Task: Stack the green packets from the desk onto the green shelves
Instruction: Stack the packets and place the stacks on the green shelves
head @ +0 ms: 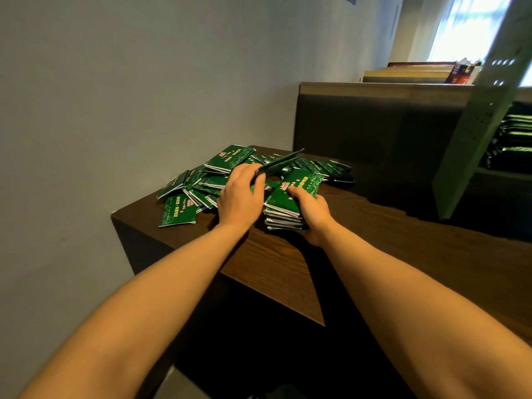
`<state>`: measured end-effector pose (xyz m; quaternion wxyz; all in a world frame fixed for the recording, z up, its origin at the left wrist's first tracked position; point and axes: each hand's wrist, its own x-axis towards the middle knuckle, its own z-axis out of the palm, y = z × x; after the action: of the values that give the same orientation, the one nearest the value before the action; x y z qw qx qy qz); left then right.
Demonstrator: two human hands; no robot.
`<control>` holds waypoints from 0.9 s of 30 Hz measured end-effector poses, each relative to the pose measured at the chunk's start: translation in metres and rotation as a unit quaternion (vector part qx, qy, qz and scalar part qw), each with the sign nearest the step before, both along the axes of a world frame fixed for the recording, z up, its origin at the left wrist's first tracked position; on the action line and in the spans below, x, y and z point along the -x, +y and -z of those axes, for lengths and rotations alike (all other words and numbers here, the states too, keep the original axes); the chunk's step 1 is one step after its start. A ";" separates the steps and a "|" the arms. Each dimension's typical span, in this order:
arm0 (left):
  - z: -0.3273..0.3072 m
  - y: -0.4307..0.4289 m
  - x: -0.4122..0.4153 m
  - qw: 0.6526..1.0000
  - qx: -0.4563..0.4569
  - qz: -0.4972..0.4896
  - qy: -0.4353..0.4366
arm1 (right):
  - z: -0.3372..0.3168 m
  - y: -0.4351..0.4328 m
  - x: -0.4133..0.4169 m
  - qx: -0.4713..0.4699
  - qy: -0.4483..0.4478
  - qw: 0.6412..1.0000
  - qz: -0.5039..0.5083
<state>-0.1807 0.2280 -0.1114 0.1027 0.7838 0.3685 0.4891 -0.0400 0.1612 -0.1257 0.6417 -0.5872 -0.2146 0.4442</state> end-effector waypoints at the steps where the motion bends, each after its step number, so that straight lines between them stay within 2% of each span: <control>1: 0.004 -0.008 -0.003 1.000 0.011 0.013 -0.002 | -0.001 -0.005 0.000 0.004 -0.002 1.000 0.008; 9: 0.029 -0.056 -0.019 0.988 0.060 0.134 -0.044 | -0.006 -0.042 -0.005 0.015 -0.020 0.999 0.022; 14: 0.039 -0.065 -0.017 0.991 0.037 0.120 -0.034 | 0.000 -0.040 -0.010 -0.006 -0.014 1.000 -0.003; 18: 0.037 -0.068 -0.016 0.989 0.023 0.147 -0.014 | 0.019 -0.021 -0.028 0.009 -0.005 0.999 -0.044; 23: 0.034 -0.074 -0.015 0.989 0.006 0.145 -0.001 | 0.011 -0.033 -0.023 -0.049 0.041 0.995 -0.077; 27: 0.034 -0.076 -0.014 0.989 0.013 0.144 -0.027 | 0.010 -0.034 -0.020 -0.039 0.047 0.997 -0.054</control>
<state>-0.1665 0.1525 -0.1452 0.1920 0.8137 0.2553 0.4857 -0.0196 0.1275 -0.1362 0.6486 -0.5277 -0.2328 0.4967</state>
